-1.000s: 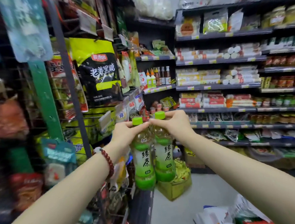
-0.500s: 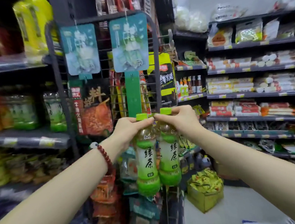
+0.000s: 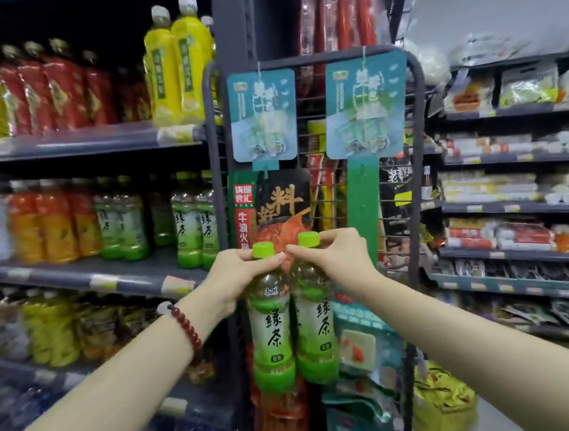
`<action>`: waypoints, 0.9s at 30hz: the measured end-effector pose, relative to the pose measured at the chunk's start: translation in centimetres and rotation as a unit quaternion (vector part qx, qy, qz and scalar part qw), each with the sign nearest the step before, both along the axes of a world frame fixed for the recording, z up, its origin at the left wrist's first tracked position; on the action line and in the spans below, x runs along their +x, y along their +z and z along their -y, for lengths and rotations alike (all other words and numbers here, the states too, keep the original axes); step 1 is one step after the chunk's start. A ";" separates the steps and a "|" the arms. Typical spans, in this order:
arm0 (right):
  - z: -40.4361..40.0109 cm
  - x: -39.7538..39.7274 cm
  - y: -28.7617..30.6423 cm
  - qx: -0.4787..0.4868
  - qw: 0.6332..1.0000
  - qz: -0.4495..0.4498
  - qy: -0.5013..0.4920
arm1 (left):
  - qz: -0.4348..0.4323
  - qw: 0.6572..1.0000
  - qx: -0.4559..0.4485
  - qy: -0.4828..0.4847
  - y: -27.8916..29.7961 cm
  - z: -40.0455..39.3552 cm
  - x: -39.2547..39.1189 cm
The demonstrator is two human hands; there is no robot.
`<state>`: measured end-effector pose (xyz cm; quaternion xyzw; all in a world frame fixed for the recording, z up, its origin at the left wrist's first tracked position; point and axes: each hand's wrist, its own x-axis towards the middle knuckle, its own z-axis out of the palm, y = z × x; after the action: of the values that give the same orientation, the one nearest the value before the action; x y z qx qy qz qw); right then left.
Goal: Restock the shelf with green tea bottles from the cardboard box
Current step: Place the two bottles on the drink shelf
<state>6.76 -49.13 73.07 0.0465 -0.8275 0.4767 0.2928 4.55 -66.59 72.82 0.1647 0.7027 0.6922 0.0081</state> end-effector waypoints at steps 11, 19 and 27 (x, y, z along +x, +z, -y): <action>12.8 -7.1 1.7 0.003 0.997 -0.025 0.079 | -0.024 0.994 0.023 0.109 1.8 12.1 -3.8; 22.0 -12.4 3.2 -0.005 0.996 -0.054 0.065 | -0.042 0.995 0.027 0.087 3.7 21.5 -10.3; 28.6 -15.5 7.5 -0.014 0.991 -0.133 0.025 | -0.127 0.989 0.068 0.047 8.2 27.3 -16.0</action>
<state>-8.71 -77.73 80.61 0.1263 -0.7733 0.4847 0.3887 -11.44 -93.88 81.00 0.2179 0.6564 0.7114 -0.1246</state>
